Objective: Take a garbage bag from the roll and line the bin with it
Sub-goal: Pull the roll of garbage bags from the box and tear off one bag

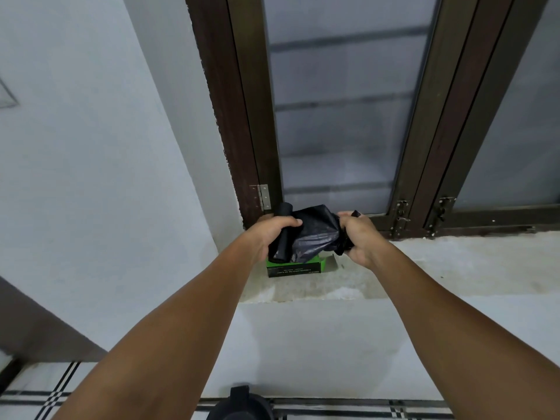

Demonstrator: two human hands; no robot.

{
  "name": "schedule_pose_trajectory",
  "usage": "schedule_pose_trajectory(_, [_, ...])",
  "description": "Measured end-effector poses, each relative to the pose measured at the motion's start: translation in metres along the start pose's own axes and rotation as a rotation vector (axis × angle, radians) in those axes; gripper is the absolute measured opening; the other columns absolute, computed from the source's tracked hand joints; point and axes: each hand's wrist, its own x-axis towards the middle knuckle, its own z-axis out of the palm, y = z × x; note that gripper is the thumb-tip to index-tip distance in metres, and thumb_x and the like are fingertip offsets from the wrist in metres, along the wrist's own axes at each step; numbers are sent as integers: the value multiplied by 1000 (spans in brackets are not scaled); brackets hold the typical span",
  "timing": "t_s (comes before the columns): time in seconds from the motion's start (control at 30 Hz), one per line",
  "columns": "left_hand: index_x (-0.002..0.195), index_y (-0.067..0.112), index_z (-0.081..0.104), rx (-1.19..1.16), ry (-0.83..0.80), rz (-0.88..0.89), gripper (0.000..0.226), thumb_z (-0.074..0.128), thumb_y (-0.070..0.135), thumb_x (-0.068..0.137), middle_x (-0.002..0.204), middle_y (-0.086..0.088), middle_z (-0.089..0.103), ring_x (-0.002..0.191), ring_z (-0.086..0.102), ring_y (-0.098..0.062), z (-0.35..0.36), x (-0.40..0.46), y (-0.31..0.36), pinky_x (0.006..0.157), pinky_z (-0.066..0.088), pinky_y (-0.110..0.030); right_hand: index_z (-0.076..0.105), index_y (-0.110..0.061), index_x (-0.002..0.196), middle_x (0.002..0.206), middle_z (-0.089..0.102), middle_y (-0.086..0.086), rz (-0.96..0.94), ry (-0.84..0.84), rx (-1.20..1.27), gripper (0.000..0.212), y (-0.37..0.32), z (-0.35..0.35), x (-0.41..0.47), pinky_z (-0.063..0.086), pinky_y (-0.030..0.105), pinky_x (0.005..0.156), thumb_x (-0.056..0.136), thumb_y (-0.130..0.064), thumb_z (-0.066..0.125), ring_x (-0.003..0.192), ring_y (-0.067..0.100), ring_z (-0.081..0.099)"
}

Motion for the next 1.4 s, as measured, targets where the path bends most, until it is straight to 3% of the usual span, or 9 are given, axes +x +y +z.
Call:
schedule_pose_trajectory(0.17, [117,12,69,36,-7,-19,39,81,30,83,106,-16,77,95,75,-35,-3,-3,1,80,62,-42,67,-13,114,101,76,6,-31,-210,-431,58,3,-2,-10,59,38,75,79,-57,78,90,25,74])
schedule_pose_trajectory(0.27, [116,13,70,46,-25,-12,39,80,30,82,106,-16,78,94,76,-35,-1,-3,2,77,63,-43,72,-13,104,96,76,5,-92,-198,-628,39,7,4,-14,52,31,69,81,-42,83,88,22,71])
schedule_pose_trajectory(0.47, [120,13,72,-1,-96,21,48,83,34,78,111,-12,79,104,75,-32,2,1,-1,100,56,-52,67,-10,92,87,69,15,-70,-85,-223,12,7,10,-9,52,35,67,81,-5,67,77,30,67])
schedule_pose_trajectory(0.6, [123,11,68,-23,-116,-28,45,71,35,85,111,-14,77,99,74,-32,9,-6,3,82,60,-41,58,-9,91,83,61,16,-77,-50,-117,22,7,14,-12,54,37,61,85,12,57,74,31,62])
schedule_pose_trajectory(0.8, [124,13,68,18,-91,-43,53,82,34,77,110,-13,78,102,75,-33,6,-6,1,91,61,-48,57,-16,94,90,61,11,-63,81,-75,21,7,10,-4,48,35,65,92,3,49,78,27,59])
schedule_pose_trajectory(0.9, [127,13,66,74,-47,-23,80,92,36,54,108,-13,79,98,77,-33,1,0,-1,93,60,-52,66,-14,98,95,70,7,-145,-31,-260,11,9,3,-11,48,31,71,92,-23,67,86,23,66])
schedule_pose_trajectory(1.0, [135,14,59,61,-17,-29,88,89,30,53,110,-15,77,95,77,-34,-3,2,-3,81,63,-48,74,-7,98,91,76,9,-212,-203,-585,47,14,0,-14,52,31,75,77,-48,84,88,19,71])
schedule_pose_trajectory(1.13, [140,19,49,43,4,-11,92,88,22,56,121,-16,70,101,73,-34,0,2,-4,80,64,-47,67,-11,72,71,68,5,-229,-162,-885,40,19,6,-9,44,32,64,71,-45,88,70,19,64])
schedule_pose_trajectory(1.4, [119,14,69,65,-24,-30,47,71,31,75,114,-14,76,105,73,-31,6,-6,-2,92,60,-46,51,-21,61,71,53,10,-64,-92,-261,17,18,10,-6,40,38,64,66,-16,67,71,26,53])
